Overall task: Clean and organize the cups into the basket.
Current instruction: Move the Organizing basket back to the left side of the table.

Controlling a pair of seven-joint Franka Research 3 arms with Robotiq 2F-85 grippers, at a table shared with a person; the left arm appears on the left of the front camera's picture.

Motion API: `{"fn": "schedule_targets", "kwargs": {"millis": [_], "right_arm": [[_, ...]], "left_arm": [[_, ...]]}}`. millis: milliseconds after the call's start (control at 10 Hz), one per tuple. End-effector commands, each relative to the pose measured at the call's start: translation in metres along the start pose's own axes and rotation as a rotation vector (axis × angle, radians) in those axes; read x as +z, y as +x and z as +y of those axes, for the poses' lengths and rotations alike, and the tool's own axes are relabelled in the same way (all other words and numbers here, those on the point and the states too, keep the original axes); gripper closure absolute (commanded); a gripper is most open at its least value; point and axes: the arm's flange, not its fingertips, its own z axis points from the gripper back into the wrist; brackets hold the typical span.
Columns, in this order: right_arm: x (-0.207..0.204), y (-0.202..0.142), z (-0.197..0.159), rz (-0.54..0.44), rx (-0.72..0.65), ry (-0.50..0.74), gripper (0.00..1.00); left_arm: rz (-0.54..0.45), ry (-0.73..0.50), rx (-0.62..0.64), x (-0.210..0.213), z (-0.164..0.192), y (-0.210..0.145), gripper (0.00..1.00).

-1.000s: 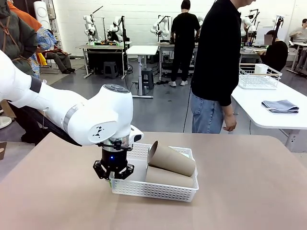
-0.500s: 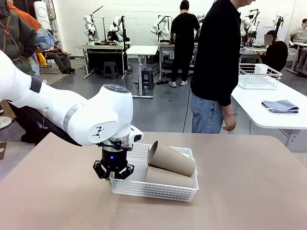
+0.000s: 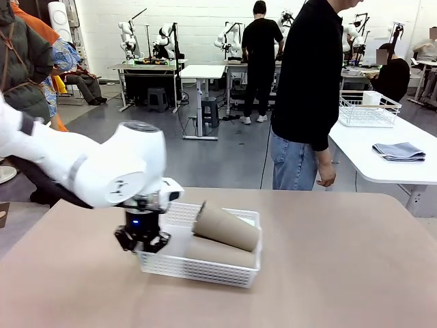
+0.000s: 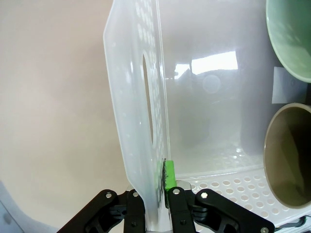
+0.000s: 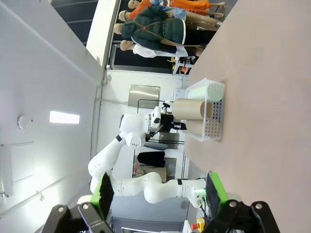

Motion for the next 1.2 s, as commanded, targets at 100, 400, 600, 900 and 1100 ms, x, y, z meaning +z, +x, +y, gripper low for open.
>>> {"fn": "schedule_targets", "kwargs": {"millis": [100, 400, 600, 900, 1100], "right_arm": [[0.000, 0.000, 0.000, 0.004, -0.001, -0.011, 0.00], [0.000, 0.000, 0.000, 0.004, -0.001, -0.011, 0.00], [0.000, 0.000, 0.000, 0.004, -0.001, -0.011, 0.00], [0.000, 0.000, 0.000, 0.004, -0.001, -0.011, 0.00], [0.000, 0.000, 0.000, 0.004, -0.001, -0.011, 0.00]], "left_arm": [[-0.076, 0.113, -0.030, -0.011, 0.096, -0.020, 0.94], [-0.062, 0.117, 0.027, -0.028, 0.175, -0.026, 0.94], [-0.031, 0.098, 0.037, -0.036, 0.218, -0.026, 0.94], [0.020, 0.092, 0.036, -0.044, 0.265, -0.025, 0.94], [0.043, 0.105, 0.044, -0.048, 0.285, -0.026, 0.94]]}}
